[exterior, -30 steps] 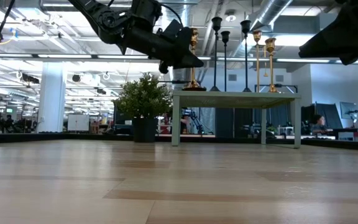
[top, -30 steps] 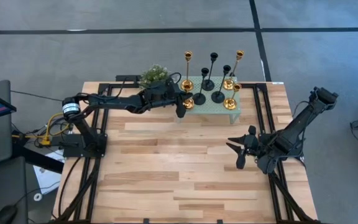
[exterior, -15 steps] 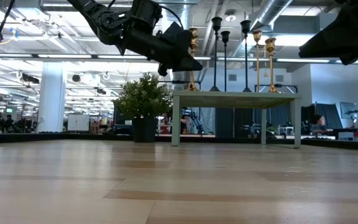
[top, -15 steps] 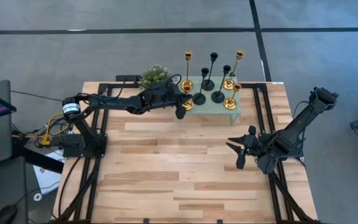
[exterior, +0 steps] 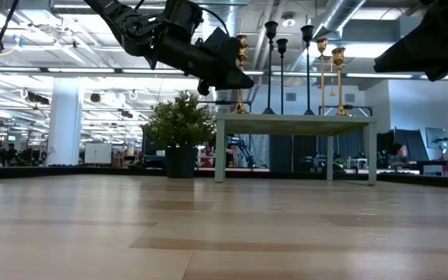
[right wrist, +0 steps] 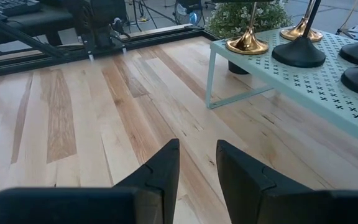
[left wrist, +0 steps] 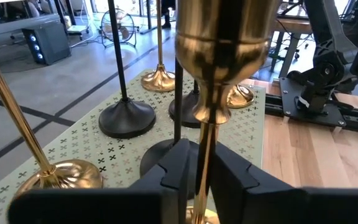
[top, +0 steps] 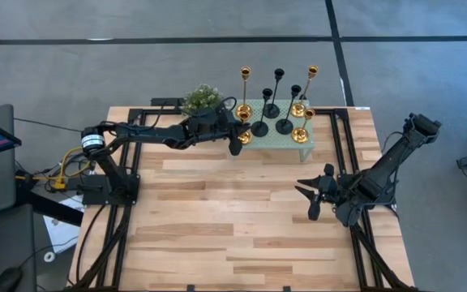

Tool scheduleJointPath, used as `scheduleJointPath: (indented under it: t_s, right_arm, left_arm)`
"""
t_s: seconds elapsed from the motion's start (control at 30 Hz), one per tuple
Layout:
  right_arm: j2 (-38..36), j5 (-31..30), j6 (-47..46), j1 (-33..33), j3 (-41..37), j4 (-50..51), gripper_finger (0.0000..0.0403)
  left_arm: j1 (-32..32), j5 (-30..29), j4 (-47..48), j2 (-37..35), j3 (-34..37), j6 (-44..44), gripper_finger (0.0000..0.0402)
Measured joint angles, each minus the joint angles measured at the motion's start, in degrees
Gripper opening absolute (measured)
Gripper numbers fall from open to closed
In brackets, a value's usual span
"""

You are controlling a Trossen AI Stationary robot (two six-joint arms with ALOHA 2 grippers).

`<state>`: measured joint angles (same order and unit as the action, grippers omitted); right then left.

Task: Pick & Place candle stick holders
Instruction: Put the gold candle holder on the shelf

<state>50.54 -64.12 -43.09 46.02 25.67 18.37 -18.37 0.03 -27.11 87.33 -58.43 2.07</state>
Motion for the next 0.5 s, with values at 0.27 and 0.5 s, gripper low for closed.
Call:
scheduleJointPath:
  t_s: [0.27,0.5]
  right_arm:
    - [0.0,-0.07,0.02,0.0,0.0,0.0,0.0097]
    - [0.0,-0.13,0.07,0.0,0.0,0.0,0.0097]
  left_arm:
    - [0.0,0.0,-0.38,0.0,0.02,2.01,0.0084]
    - [0.0,0.0,-0.4,0.0,0.04,1.99,0.0132]
